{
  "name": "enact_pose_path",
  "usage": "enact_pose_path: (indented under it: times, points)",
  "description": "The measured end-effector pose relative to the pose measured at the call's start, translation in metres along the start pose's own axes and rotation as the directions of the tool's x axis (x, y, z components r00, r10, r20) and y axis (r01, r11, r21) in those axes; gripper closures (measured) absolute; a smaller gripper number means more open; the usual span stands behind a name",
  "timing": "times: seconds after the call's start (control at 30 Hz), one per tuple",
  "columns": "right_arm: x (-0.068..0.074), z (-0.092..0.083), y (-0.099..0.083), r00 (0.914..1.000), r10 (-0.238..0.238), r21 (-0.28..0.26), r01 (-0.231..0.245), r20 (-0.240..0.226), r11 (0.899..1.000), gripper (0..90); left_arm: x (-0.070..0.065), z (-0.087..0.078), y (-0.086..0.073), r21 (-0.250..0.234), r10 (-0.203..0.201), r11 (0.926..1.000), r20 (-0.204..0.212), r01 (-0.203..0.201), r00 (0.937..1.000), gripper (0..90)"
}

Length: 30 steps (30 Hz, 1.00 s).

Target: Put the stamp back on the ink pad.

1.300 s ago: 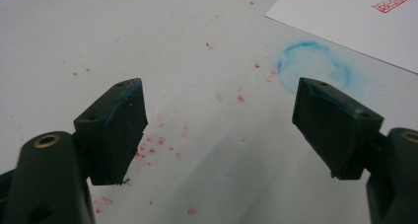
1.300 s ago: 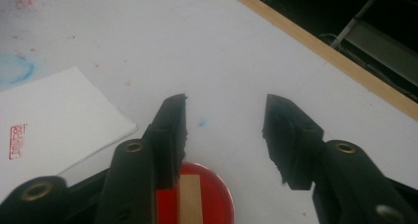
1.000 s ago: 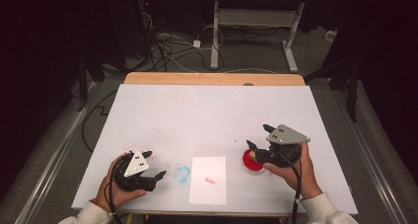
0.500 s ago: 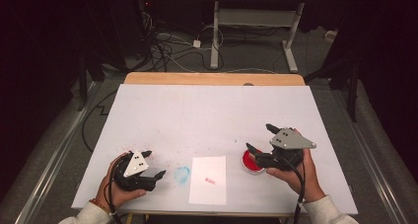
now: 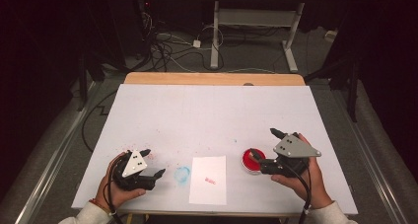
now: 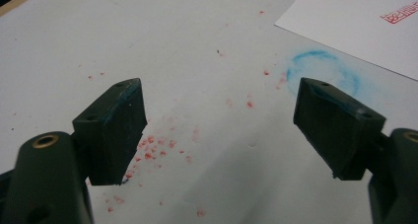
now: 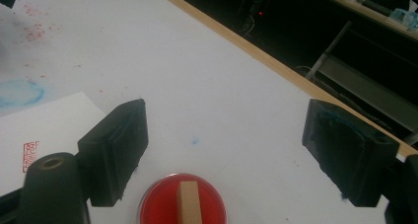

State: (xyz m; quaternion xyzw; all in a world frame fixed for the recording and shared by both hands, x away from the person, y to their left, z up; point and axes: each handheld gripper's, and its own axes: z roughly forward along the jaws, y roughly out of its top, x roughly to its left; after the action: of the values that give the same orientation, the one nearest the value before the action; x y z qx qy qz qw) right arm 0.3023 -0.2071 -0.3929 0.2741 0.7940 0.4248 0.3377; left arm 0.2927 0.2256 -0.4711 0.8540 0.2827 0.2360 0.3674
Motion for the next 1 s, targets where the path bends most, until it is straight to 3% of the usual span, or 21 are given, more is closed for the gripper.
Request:
enact_pose_path:
  times: [0.4, 0.7, 1.0]
  points:
    - [0.006, -0.009, -0.01, 0.9989, -0.045, 0.009, 0.045, 0.008, 0.999, 18.1, -0.001, 0.0, 0.0, 0.009, 0.0, 1.0, 0.004, 0.0, 1.0, 19.6]
    - [0.005, -0.017, -0.021, 0.9991, -0.042, 0.002, 0.042, 0.001, 0.999, 17.5, -0.002, 0.001, 0.001, 0.008, 0.016, 0.9998, -0.004, -0.016, 0.9999, 19.3]
    - [0.003, -0.02, -0.036, 0.9993, -0.019, 0.037, 0.017, 0.032, 0.999, 17.3, -0.003, 0.002, 0.001, 0.016, 0.024, 0.9996, 0.001, -0.024, 0.9997, 19.3]
